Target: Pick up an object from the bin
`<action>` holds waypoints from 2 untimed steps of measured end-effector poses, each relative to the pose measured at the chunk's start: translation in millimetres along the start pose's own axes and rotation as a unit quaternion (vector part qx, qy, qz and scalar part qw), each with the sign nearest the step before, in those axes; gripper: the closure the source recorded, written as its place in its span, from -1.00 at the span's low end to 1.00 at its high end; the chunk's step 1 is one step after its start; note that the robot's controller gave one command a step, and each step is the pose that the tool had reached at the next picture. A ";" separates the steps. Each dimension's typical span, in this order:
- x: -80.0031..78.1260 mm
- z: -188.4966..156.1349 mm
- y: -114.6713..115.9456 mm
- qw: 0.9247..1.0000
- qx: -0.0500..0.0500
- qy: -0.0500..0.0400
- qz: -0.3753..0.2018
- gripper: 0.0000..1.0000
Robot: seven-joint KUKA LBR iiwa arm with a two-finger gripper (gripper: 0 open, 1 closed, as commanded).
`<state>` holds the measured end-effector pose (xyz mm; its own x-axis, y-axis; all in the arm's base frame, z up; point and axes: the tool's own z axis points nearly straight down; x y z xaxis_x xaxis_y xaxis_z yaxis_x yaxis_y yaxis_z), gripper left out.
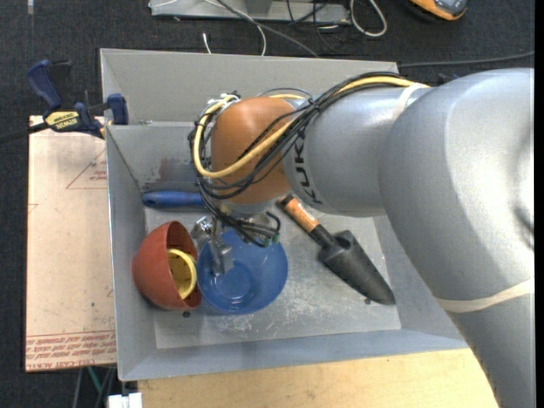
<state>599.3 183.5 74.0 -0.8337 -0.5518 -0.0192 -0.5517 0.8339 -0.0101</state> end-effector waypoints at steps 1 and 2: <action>-1.9 -8.5 9.4 1.000 0.001 -0.001 -0.005 1.00; -10.3 -6.7 18.3 1.000 0.008 0.004 -0.014 1.00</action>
Offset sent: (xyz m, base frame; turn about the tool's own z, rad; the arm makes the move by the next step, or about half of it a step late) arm -0.0055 0.0289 0.0041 -0.0276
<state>597.6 204.4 80.7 -0.8180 -0.5751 -0.0110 -0.5747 0.8180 -0.0260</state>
